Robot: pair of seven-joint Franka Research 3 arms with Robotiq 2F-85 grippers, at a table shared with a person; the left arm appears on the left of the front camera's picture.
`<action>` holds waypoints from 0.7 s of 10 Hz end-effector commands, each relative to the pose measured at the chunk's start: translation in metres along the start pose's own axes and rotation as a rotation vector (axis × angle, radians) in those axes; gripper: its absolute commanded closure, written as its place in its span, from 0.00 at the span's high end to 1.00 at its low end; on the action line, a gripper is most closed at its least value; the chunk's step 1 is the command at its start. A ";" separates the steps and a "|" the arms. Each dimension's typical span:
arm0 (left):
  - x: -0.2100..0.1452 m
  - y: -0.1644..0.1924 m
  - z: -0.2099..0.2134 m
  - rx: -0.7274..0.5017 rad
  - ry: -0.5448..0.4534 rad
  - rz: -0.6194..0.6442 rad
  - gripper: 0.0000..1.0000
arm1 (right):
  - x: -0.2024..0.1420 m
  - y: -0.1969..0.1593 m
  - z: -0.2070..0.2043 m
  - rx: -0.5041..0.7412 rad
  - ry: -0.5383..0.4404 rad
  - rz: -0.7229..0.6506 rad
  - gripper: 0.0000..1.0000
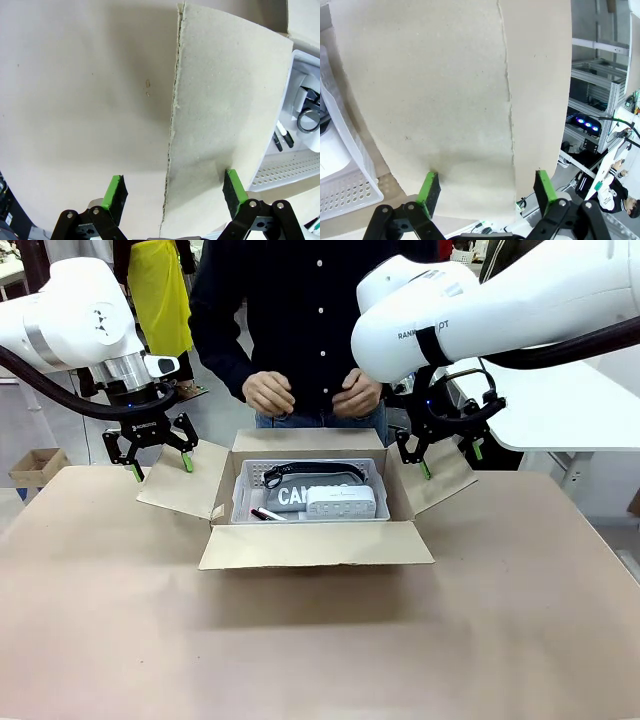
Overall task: Pack the gift set into the box.
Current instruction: Lift both hands away from the flaps of the Package Box.
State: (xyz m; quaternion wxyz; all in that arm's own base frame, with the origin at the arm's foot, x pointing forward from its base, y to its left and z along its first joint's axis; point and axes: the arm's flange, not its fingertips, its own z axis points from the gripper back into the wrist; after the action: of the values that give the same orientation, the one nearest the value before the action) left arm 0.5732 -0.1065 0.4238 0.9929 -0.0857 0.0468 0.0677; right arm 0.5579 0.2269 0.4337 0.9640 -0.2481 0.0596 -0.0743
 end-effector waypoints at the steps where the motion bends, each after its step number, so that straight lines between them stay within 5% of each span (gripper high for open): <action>1: 0.000 0.000 0.000 0.000 0.000 0.000 1.00 | 0.000 0.000 0.000 0.000 0.000 0.000 1.00; 4: -0.074 0.047 0.090 -0.217 -0.018 0.037 1.00 | -0.056 -0.129 0.052 0.329 -0.017 0.100 1.00; 7: -0.115 0.119 0.119 -0.452 0.015 -0.087 1.00 | -0.074 -0.229 0.028 0.771 0.070 0.201 1.00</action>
State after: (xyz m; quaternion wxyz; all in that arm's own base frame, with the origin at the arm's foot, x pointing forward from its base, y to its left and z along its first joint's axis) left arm 0.4592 -0.0056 0.5549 0.9616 -0.2638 0.0226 0.0728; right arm 0.4682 0.0885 0.6043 0.9971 0.0582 0.0488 -0.0067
